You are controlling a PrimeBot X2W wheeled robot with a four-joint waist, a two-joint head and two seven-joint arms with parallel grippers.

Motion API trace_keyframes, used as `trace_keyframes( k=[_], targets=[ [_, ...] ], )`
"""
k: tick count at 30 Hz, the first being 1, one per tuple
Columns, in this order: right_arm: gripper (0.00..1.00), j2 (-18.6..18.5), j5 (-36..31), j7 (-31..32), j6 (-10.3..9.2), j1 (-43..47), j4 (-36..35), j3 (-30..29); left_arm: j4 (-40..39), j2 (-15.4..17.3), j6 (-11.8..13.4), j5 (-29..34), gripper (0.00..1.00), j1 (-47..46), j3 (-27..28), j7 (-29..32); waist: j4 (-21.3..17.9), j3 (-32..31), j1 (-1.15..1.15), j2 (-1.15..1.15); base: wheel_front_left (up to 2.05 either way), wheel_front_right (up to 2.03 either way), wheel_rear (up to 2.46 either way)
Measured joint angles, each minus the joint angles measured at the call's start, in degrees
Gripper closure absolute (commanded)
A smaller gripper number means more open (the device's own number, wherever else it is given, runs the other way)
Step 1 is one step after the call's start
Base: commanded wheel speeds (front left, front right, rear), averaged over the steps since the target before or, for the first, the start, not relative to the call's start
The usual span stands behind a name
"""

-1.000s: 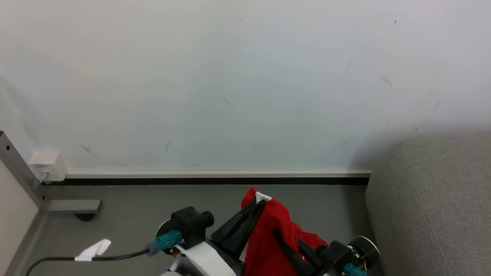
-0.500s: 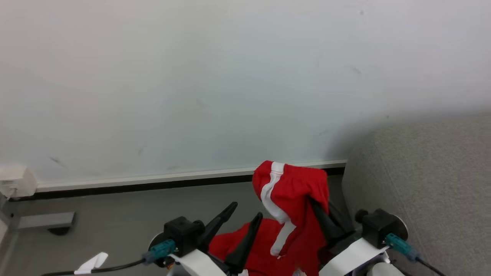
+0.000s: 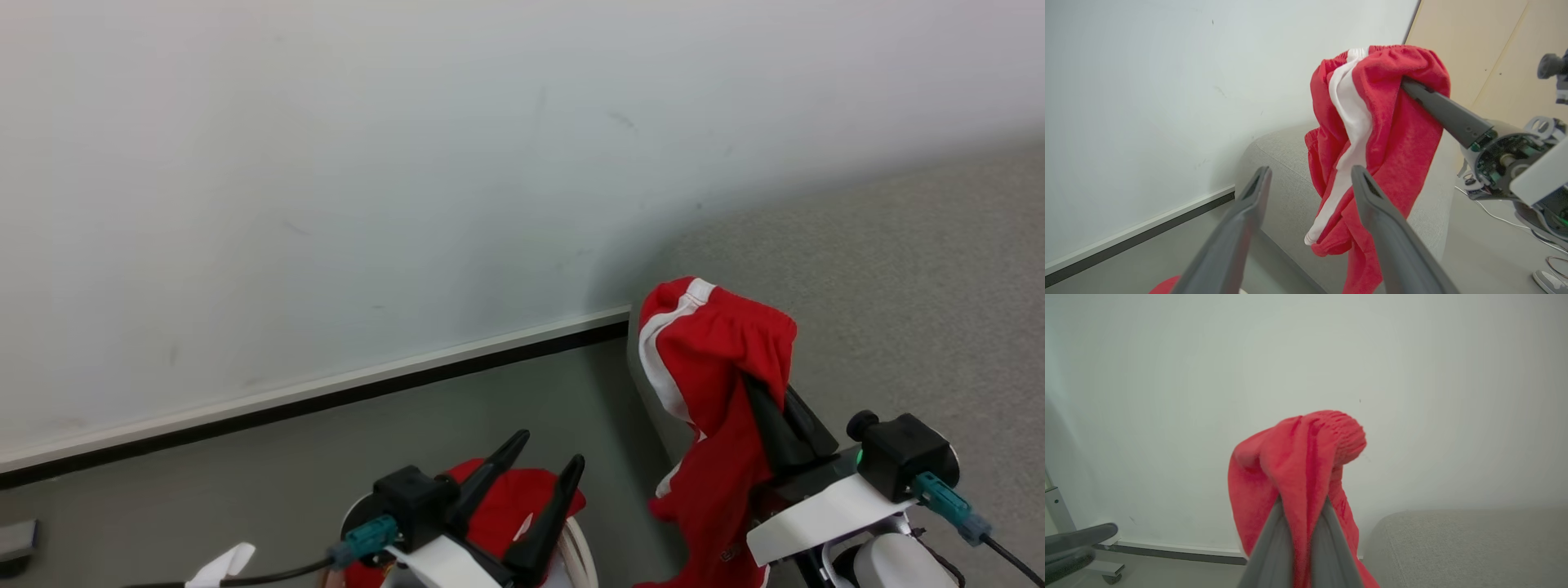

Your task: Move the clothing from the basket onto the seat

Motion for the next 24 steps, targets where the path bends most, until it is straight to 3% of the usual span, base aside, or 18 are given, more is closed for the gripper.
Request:
trace_keyframes(
  k=[6, 13, 19, 24],
  targets=[
    [1.0, -0.33, -0.47, 1.07, 0.0, 1.16, -3.46, -2.44, -0.14, -0.51, -0.41, 0.18, 0.0, -0.64, 0.05, -0.31, -2.94, 1.65, 0.0, 0.0, 0.0, 0.0, 0.0],
    [1.0, 0.29, -1.52, 1.9, 0.0, -0.75, -5.92, -7.42, -1.85, 0.22, -1.11, 1.29, 0.0, -4.05, -0.11, 0.76, -3.57, 6.33, 0.0, 0.0, 0.0, 0.0, 0.0],
    [1.0, 0.27, -4.28, 3.45, 0.0, -13.06, -7.54, -17.41, -5.14, 2.52, -2.83, 3.63, 0.0, -11.61, 0.88, 2.89, -2.24, 14.59, 0.01, 0.0, 0.0, 0.0, 0.0],
    [1.0, -2.25, -7.28, 6.37, 0.0, -26.9, -7.27, -26.41, -7.58, 3.28, -4.41, 4.74, 0.0, -18.4, 1.62, 4.07, 0.03, 22.61, 0.01, 0.0, 0.0, 0.0, 0.0]
  ],
)
